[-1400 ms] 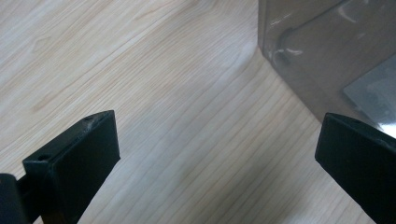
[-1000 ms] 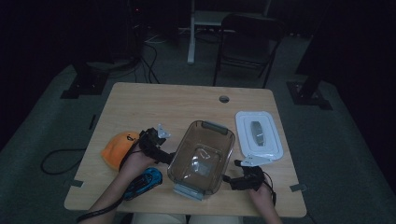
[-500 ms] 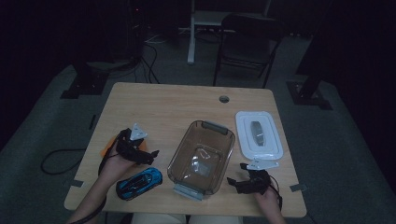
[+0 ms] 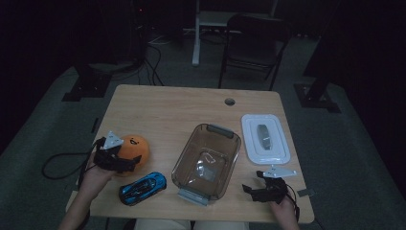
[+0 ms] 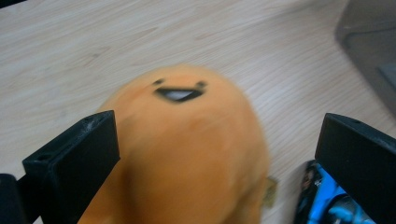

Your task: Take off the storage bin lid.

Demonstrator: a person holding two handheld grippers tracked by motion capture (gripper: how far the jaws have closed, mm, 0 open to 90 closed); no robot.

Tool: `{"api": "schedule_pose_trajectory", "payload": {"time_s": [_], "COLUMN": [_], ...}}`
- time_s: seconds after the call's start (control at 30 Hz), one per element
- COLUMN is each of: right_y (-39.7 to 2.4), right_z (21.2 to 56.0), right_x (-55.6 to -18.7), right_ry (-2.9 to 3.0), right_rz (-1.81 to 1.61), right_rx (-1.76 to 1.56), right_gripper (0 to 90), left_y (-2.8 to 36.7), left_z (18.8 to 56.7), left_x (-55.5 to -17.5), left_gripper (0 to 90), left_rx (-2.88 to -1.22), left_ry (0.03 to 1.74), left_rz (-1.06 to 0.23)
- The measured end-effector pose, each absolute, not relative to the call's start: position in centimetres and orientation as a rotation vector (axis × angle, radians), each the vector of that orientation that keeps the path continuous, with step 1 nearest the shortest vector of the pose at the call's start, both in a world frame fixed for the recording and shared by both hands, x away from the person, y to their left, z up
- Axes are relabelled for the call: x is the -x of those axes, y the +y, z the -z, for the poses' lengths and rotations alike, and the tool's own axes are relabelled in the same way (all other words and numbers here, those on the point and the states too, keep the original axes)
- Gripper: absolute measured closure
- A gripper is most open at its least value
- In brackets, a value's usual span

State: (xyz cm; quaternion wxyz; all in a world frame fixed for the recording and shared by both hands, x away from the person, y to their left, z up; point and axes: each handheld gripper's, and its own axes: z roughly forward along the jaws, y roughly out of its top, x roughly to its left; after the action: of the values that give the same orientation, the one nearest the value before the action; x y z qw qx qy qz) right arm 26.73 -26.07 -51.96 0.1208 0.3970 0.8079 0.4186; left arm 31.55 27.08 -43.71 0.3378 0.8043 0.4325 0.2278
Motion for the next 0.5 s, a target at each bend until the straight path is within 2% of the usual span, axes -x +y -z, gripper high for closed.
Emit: {"api": "schedule_pose_trajectory", "payload": {"time_s": [0.33,0.4,0.5], "right_y": [-26.3,-26.3,-26.3], "right_z": [52.2,52.2,52.3], "right_x": [-26.5,-26.4,-26.4], "right_ry": [2.381,2.376,2.371], "right_rz": [-1.202,-1.206,-1.207], "right_rx": [-1.143,-1.145,-1.149], "right_gripper": [14.1,14.1,14.1], "left_y": [29.0,29.2,29.4], "left_z": [45.2,45.7,46.4], "left_x": [-32.3,-32.6,-33.0], "left_gripper": [0.4,0.4,0.5], "left_rx": [-2.069,-2.054,-2.033], "left_ry": [1.189,1.166,1.199], "left_rz": [-0.609,-0.644,-0.586]}}
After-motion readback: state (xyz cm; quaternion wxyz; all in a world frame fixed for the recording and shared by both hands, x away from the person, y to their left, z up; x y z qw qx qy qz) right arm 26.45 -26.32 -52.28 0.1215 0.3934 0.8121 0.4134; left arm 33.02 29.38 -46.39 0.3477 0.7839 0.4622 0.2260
